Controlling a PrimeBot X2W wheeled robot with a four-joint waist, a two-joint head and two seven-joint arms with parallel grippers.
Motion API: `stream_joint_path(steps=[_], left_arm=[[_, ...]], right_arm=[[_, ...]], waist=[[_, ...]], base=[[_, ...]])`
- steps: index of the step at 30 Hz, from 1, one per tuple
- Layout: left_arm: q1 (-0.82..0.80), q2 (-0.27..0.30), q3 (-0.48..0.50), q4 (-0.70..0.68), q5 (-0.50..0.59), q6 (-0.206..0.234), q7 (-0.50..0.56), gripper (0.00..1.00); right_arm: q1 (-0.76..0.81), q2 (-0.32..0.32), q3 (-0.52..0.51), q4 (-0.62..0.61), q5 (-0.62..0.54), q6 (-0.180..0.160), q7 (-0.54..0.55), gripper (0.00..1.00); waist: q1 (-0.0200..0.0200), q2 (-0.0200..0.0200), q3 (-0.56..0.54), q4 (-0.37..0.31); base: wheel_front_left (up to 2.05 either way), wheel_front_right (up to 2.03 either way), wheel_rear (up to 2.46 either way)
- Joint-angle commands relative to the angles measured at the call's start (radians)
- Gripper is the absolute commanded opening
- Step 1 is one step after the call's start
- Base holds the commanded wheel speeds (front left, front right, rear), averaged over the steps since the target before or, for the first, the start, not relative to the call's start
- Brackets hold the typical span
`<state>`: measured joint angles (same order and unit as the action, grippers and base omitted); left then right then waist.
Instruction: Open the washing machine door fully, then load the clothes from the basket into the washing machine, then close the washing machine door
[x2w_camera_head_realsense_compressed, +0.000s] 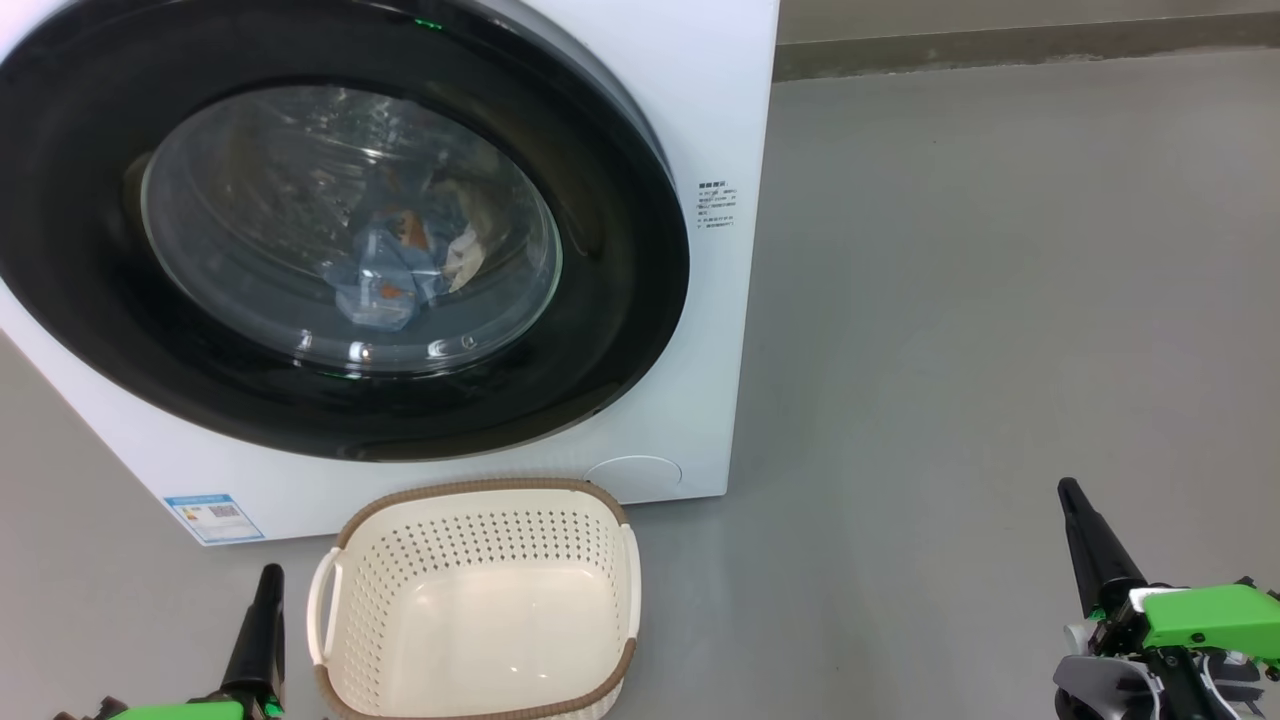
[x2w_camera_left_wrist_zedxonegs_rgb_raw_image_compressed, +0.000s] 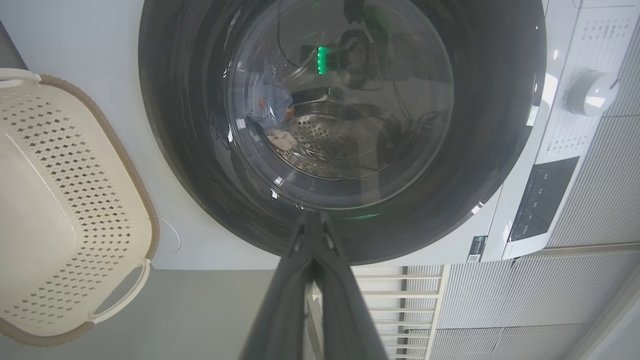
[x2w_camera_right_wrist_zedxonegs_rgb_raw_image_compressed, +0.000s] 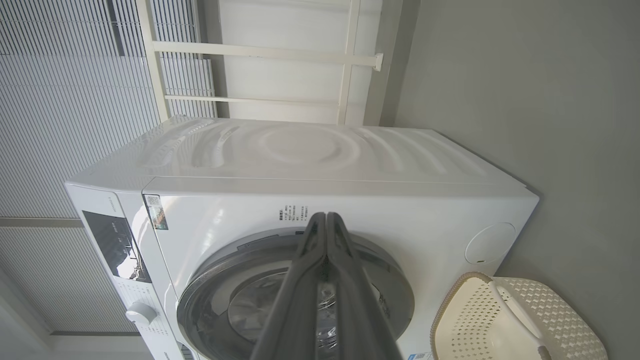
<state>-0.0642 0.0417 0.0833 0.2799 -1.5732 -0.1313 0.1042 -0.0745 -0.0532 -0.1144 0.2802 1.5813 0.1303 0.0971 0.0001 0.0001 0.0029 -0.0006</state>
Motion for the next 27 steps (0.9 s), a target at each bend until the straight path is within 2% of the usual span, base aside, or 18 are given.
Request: stream_joint_path(steps=[1, 27], left_arm=[[-0.043, 0.009, 0.031, -0.033, -0.024, 0.001, 0.006, 0.00], [-0.044, 0.009, 0.031, -0.035, -0.035, 0.001, 0.009, 0.00]], right_arm=[[-0.033, -0.002, 0.008, -0.034, 0.024, 0.000, 0.010, 0.00], [-0.033, 0.000, 0.003, -0.036, 0.029, 0.000, 0.014, 0.00]], waist=[[0.0000, -0.0001, 0.000, 0.000], [0.0000, -0.0001, 0.000, 0.001]], base=[[0.00, 0.00, 0.00], [0.00, 0.00, 0.00]])
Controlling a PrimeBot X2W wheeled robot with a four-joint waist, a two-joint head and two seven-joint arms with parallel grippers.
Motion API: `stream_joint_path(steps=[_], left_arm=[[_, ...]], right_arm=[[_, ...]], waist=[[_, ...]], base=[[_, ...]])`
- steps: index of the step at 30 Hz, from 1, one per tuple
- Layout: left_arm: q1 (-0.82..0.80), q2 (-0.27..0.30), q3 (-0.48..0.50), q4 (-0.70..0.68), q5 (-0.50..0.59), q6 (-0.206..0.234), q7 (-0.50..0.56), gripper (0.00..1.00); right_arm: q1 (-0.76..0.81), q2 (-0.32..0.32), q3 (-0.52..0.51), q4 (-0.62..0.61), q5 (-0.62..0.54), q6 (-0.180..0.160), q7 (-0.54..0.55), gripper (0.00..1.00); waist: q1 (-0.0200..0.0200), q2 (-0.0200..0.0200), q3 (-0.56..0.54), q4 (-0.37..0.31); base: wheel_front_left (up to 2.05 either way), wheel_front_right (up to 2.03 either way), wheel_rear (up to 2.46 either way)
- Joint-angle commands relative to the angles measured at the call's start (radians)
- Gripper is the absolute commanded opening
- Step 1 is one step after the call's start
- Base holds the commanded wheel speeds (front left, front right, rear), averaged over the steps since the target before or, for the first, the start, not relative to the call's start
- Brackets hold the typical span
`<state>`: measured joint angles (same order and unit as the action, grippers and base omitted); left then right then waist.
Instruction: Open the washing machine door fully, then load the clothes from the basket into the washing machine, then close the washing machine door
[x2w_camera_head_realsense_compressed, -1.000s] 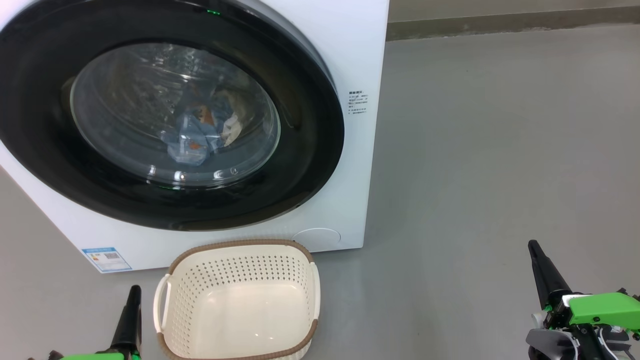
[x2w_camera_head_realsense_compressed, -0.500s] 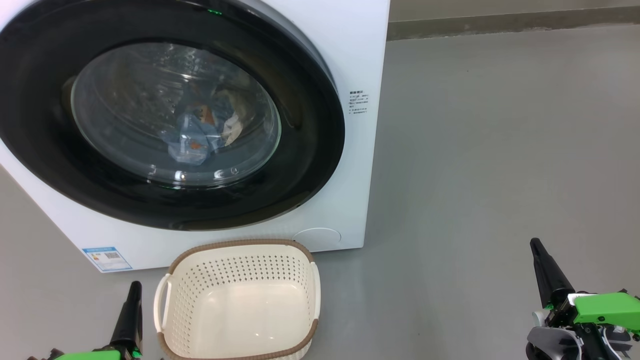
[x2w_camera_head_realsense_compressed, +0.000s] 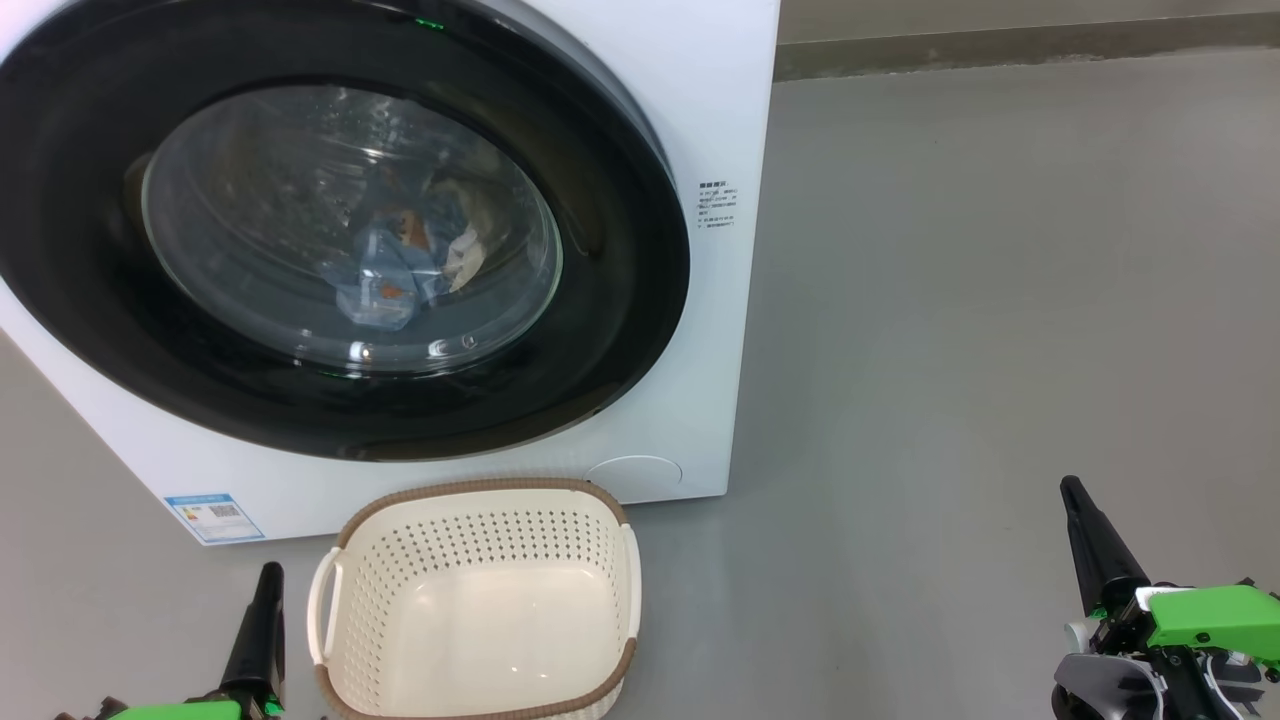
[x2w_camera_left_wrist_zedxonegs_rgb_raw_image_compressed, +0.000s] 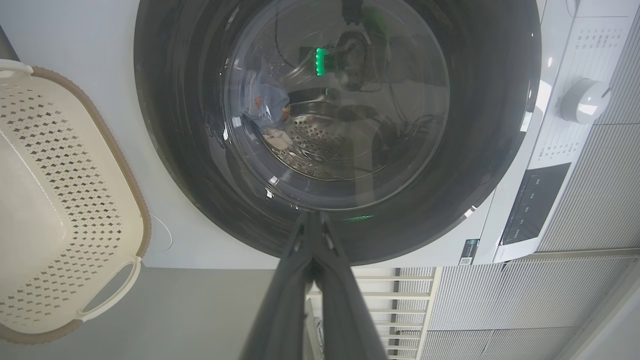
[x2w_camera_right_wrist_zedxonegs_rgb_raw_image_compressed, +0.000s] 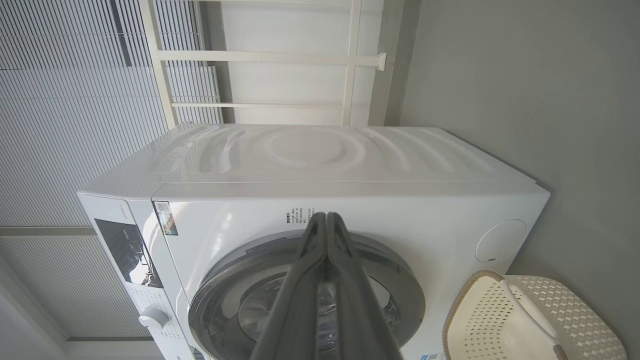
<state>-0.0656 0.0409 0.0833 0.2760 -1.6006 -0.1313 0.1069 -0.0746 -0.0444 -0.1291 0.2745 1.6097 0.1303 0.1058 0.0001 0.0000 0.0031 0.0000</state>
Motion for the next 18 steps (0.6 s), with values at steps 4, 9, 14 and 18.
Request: stream_joint_path(steps=[4, 9, 14, 18], left_arm=[[-0.042, 0.009, 0.031, -0.031, -0.008, 0.001, 0.006, 0.00], [-0.042, 0.009, 0.031, -0.031, -0.008, 0.001, 0.006, 0.00], [-0.042, 0.009, 0.031, -0.031, -0.008, 0.001, 0.006, 0.00], [-0.042, 0.009, 0.031, -0.031, -0.008, 0.001, 0.006, 0.00]], right_arm=[[-0.033, -0.008, 0.018, -0.030, 0.001, 0.000, 0.006, 0.00], [-0.033, -0.008, 0.018, -0.030, 0.001, 0.000, 0.006, 0.00], [-0.033, -0.008, 0.017, -0.030, 0.001, 0.000, 0.006, 0.00], [-0.033, -0.008, 0.017, -0.030, 0.000, 0.000, 0.006, 0.00]], waist=[[0.0000, 0.0000, 0.000, 0.000], [0.0000, 0.0000, 0.000, 0.000], [0.0000, 0.0000, 0.000, 0.000], [0.0000, 0.0000, 0.000, 0.000]], base=[[0.00, 0.00, 0.00], [0.00, 0.00, 0.00], [0.00, 0.00, 0.00], [0.00, 0.00, 0.00]])
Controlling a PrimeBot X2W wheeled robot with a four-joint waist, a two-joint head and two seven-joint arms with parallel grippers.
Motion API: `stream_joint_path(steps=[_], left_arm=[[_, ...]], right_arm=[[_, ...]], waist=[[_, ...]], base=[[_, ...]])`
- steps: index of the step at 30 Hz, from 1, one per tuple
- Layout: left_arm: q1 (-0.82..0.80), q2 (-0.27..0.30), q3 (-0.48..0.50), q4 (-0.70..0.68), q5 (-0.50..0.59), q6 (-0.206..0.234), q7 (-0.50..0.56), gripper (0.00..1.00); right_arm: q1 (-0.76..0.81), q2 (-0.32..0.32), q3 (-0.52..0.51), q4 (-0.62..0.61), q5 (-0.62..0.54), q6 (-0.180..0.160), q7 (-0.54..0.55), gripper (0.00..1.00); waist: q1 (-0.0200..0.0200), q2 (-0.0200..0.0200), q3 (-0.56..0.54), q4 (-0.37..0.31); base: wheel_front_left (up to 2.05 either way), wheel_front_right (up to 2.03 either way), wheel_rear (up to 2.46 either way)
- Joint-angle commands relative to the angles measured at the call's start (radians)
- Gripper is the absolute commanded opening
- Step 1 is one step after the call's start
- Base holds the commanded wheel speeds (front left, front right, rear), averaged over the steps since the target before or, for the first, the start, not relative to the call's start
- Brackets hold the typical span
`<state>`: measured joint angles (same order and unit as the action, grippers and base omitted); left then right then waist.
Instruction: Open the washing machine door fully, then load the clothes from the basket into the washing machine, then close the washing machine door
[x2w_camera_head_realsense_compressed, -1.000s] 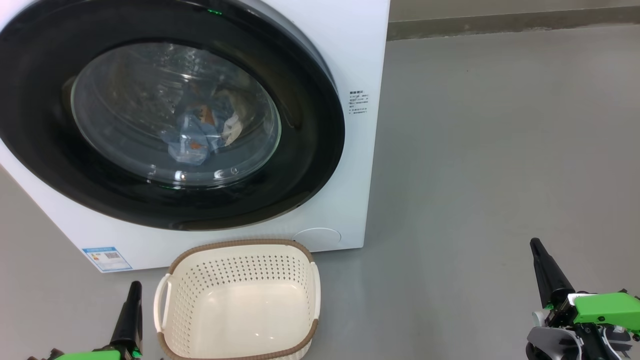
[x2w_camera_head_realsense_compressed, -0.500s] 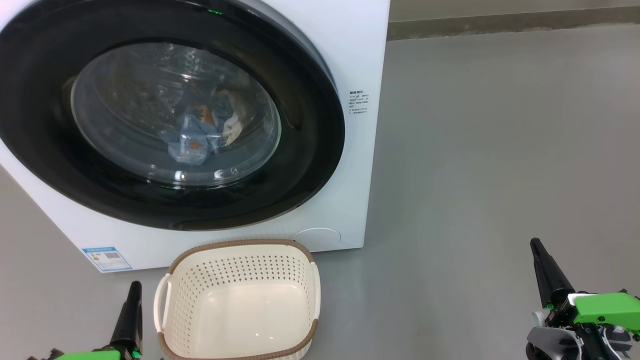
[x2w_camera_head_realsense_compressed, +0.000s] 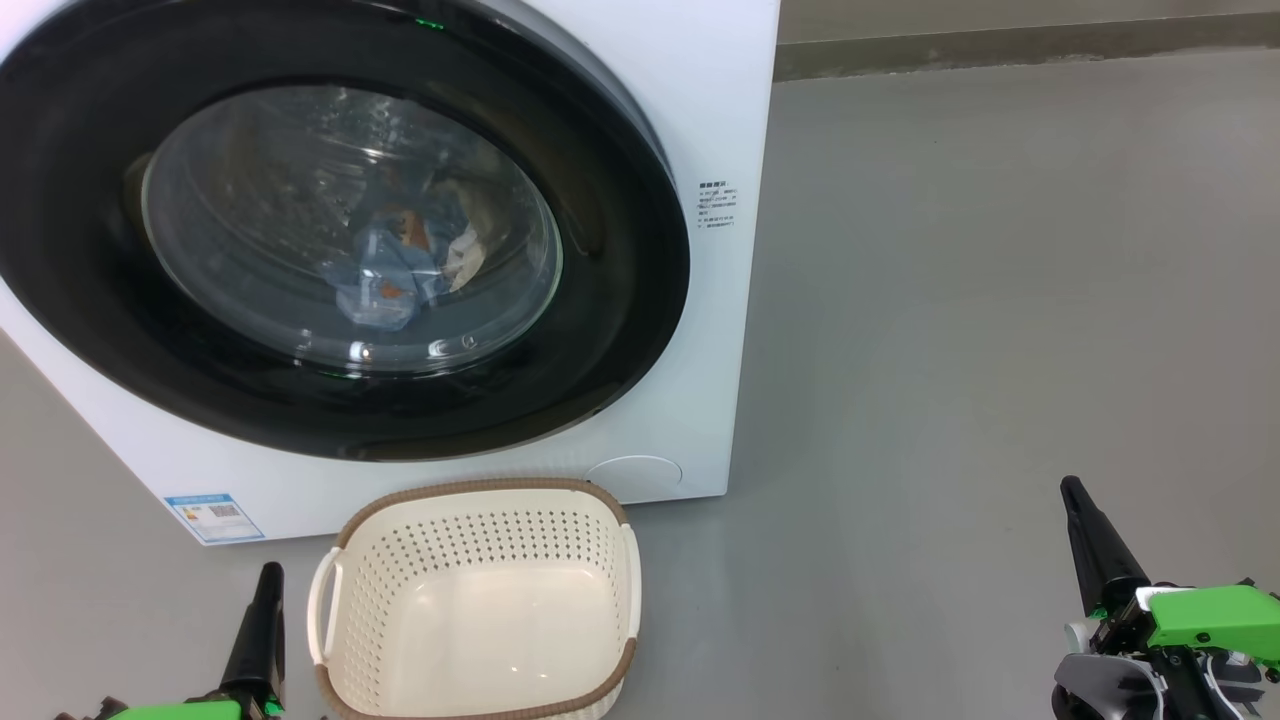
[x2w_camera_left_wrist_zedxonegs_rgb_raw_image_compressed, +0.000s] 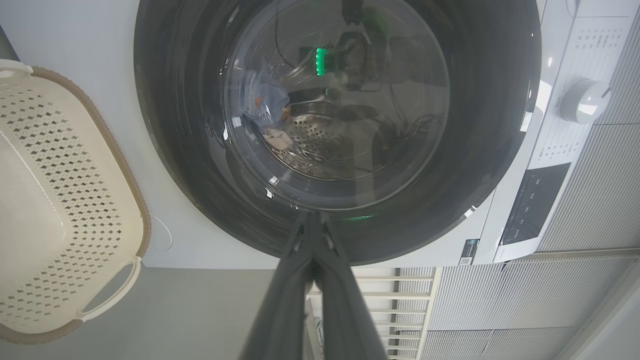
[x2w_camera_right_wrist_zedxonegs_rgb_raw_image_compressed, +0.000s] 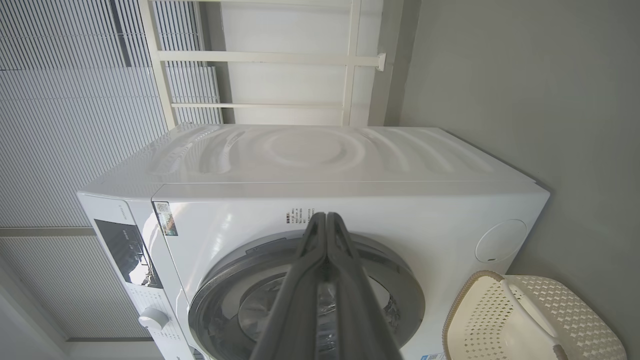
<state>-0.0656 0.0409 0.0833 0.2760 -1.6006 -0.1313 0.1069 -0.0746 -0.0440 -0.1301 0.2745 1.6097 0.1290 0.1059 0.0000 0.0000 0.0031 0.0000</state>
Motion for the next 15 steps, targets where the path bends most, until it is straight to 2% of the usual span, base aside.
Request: stream_joint_path(steps=[1, 15], left_arm=[[-0.042, 0.009, 0.031, -0.031, -0.008, 0.001, 0.006, 0.00], [-0.042, 0.009, 0.031, -0.031, -0.008, 0.001, 0.006, 0.00]], right_arm=[[-0.033, -0.008, 0.018, -0.030, 0.000, 0.002, 0.006, 0.00], [-0.033, -0.008, 0.017, -0.030, 0.000, 0.002, 0.006, 0.00]], waist=[[0.0000, 0.0000, 0.000, 0.000], [0.0000, 0.0000, 0.000, 0.000]], base=[[0.00, 0.00, 0.00], [0.00, 0.00, 0.00]])
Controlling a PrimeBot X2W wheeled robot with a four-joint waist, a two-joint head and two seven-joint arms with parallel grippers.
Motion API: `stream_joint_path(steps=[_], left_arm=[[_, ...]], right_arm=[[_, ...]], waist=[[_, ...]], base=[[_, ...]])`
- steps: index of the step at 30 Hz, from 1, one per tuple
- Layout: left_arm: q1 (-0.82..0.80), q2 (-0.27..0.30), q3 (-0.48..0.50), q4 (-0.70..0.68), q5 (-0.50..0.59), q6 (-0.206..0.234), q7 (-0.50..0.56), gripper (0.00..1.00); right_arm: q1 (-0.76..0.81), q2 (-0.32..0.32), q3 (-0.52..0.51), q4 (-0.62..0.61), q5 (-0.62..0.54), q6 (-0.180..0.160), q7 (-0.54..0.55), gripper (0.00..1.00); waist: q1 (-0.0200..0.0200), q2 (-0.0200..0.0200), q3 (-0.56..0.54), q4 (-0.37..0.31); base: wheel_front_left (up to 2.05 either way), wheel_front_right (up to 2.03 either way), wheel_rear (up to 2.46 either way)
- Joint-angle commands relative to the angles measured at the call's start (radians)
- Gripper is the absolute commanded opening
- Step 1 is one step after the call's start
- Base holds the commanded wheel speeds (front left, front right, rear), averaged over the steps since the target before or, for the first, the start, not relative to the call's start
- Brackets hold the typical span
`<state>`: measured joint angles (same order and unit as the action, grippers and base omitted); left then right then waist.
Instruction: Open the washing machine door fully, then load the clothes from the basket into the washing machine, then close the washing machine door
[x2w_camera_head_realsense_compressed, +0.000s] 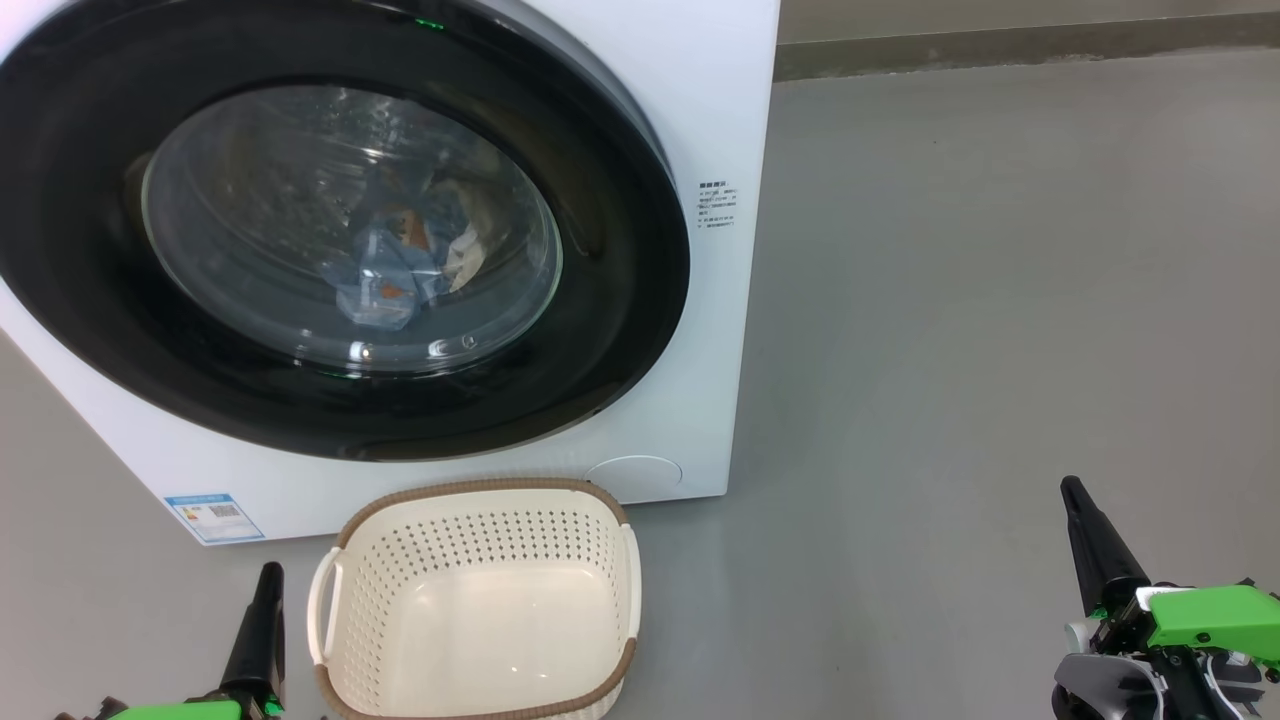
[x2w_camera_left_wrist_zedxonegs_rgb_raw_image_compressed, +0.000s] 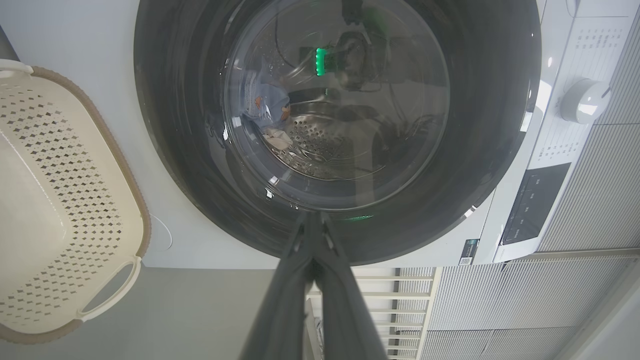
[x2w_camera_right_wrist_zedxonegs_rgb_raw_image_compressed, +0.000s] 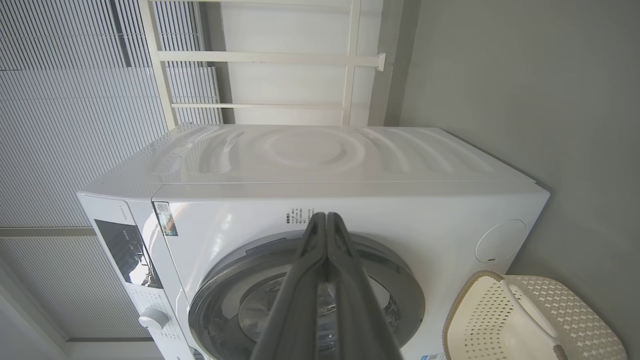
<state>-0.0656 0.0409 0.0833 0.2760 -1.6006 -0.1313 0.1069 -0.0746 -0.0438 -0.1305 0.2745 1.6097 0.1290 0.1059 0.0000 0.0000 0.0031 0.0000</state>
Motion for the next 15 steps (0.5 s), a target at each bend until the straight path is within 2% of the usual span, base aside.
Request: stream_joint_path(steps=[1, 15], left_arm=[[-0.042, 0.009, 0.031, -0.031, -0.008, 0.001, 0.006, 0.00], [-0.042, 0.009, 0.030, -0.031, -0.008, 0.001, 0.006, 0.00]], right_arm=[[-0.033, -0.008, 0.018, -0.030, 0.000, 0.002, 0.006, 0.00], [-0.033, -0.008, 0.017, -0.030, -0.001, 0.002, 0.007, 0.00]], waist=[[0.0000, 0.0000, 0.000, 0.000], [0.0000, 0.0000, 0.000, 0.000]], base=[[0.00, 0.00, 0.00], [0.00, 0.00, 0.00]])
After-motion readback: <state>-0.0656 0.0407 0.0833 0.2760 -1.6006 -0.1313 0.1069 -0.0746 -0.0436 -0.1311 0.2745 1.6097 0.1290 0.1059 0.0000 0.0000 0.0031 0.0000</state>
